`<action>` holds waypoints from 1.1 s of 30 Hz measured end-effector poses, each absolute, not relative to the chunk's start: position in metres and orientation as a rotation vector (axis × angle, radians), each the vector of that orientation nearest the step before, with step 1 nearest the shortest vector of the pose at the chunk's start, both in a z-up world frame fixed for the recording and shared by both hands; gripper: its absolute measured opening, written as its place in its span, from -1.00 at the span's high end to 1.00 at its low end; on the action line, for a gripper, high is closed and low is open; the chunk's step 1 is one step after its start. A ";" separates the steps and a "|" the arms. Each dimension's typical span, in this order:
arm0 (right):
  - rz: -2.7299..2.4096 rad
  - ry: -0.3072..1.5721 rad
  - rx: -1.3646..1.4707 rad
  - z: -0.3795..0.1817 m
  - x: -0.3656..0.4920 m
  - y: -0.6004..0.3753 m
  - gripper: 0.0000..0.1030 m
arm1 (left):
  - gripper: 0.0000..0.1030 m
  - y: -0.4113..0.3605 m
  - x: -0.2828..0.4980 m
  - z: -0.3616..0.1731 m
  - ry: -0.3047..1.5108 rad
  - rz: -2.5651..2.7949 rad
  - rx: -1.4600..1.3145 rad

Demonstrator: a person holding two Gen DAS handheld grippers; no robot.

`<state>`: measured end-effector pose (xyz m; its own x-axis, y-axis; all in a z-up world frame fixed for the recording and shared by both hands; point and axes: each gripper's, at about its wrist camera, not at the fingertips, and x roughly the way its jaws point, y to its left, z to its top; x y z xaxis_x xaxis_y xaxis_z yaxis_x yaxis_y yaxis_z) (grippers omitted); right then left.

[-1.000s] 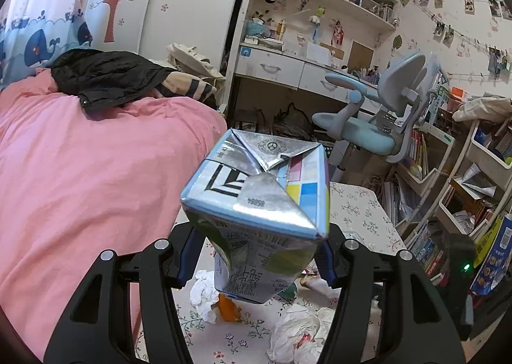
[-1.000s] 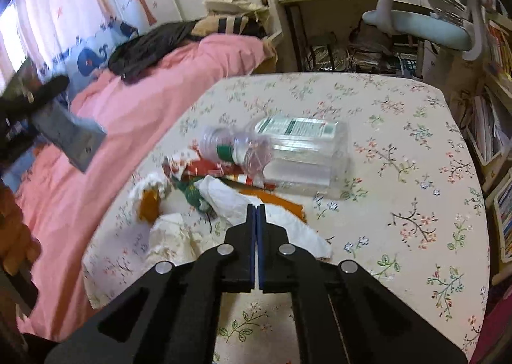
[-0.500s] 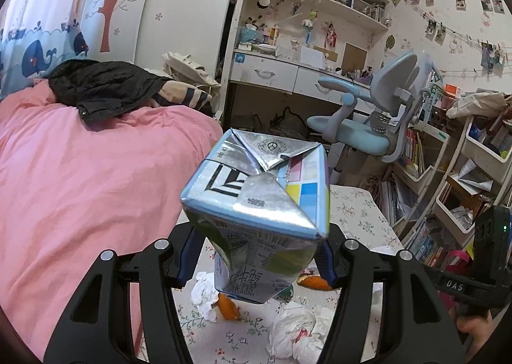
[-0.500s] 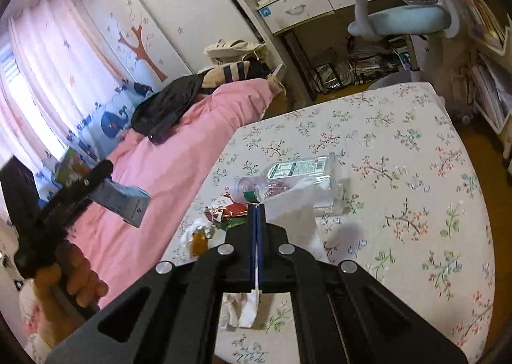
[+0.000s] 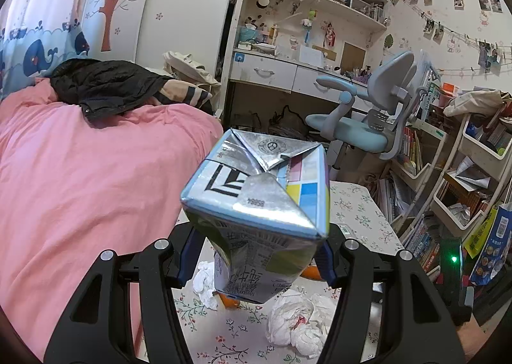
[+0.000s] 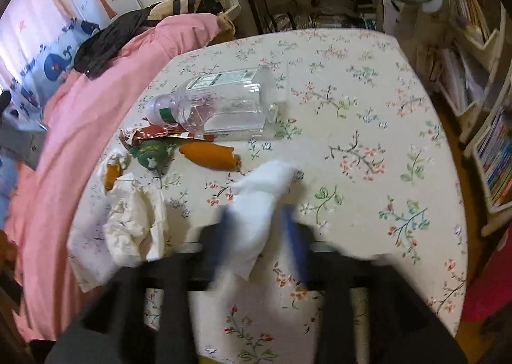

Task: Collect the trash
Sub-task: 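Carry the tissue to the yellow bin with the right tool and release while the left holds the carton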

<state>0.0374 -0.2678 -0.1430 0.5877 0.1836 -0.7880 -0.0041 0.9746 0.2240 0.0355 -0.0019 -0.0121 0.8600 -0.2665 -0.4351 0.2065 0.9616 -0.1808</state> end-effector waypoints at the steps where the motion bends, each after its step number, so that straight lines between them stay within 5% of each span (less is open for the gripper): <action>1: 0.116 0.933 0.177 -0.143 0.038 -0.264 -0.15 | -0.10 -0.002 0.035 -0.012 0.474 -0.249 -0.131; 10: 0.126 0.987 0.028 -0.166 0.051 -0.249 -0.17 | -0.10 -0.002 0.034 -0.011 0.474 -0.248 -0.129; 17: 0.134 0.991 0.066 -0.162 0.049 -0.258 0.78 | -0.10 0.000 0.033 -0.007 0.473 -0.252 -0.126; 33: 0.427 0.855 0.124 -0.105 -0.069 -0.206 0.80 | -0.10 0.007 -0.031 -0.015 0.496 -0.267 -0.113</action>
